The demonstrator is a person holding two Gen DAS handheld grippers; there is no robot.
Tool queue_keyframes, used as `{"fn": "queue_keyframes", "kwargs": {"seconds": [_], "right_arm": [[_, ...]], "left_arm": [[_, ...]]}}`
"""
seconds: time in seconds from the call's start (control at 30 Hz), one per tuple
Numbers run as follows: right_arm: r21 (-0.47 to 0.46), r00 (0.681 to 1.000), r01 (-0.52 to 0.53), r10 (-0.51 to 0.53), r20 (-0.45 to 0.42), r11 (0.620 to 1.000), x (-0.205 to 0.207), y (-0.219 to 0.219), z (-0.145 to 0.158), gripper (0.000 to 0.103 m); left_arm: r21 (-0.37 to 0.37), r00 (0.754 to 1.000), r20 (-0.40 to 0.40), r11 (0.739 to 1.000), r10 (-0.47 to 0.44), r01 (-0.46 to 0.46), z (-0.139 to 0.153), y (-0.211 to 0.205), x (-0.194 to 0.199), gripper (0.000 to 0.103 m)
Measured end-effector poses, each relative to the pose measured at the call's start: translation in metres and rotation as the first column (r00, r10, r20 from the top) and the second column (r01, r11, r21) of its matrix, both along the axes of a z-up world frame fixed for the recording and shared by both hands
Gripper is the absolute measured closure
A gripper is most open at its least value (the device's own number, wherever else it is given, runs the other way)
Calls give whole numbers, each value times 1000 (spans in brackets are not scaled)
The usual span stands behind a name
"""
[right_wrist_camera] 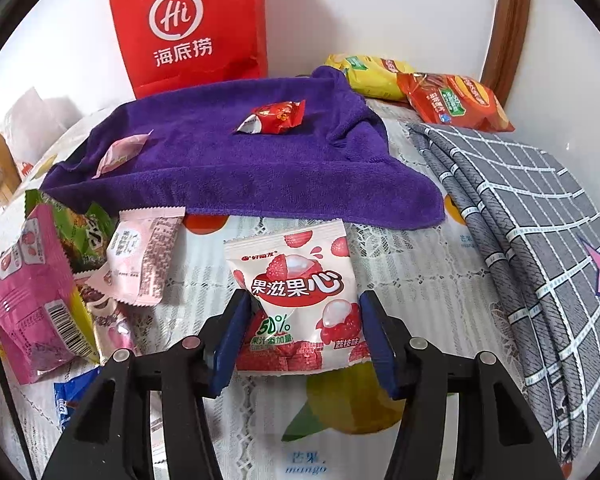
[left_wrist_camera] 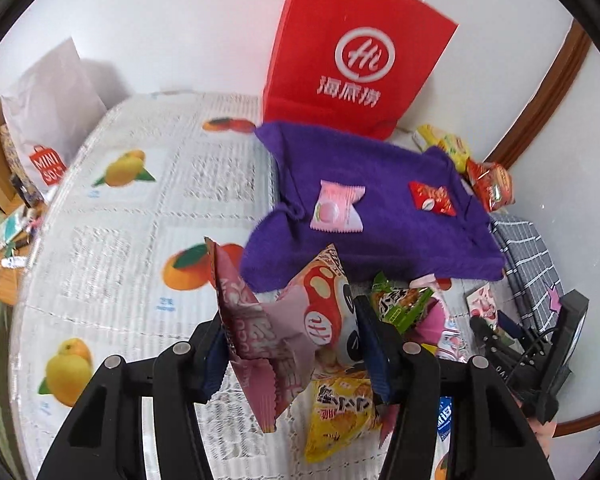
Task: Organize snacks
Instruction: 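Grasp a pink-white snack bag with the left tool and lift it toward the towel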
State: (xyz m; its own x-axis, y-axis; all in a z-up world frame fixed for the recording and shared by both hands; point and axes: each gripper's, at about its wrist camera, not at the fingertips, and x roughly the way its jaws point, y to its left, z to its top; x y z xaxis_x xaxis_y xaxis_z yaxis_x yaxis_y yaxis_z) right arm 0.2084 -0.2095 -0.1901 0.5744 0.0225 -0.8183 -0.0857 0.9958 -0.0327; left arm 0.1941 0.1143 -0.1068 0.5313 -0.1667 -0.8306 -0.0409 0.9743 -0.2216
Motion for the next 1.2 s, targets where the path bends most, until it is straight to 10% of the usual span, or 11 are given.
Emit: {"fn": "queue_keyframes", "kwargs": {"seconds": [0.63, 1.2], "right_arm": [[12, 981, -19, 16, 195, 1000, 46, 36, 138, 48], [108, 996, -3, -7, 92, 994, 125, 41, 86, 48]], "left_arm": [[83, 990, 140, 996, -29, 18, 64, -30, 33, 48], [154, 985, 158, 987, -73, 49, 57, -83, 118, 48]]}}
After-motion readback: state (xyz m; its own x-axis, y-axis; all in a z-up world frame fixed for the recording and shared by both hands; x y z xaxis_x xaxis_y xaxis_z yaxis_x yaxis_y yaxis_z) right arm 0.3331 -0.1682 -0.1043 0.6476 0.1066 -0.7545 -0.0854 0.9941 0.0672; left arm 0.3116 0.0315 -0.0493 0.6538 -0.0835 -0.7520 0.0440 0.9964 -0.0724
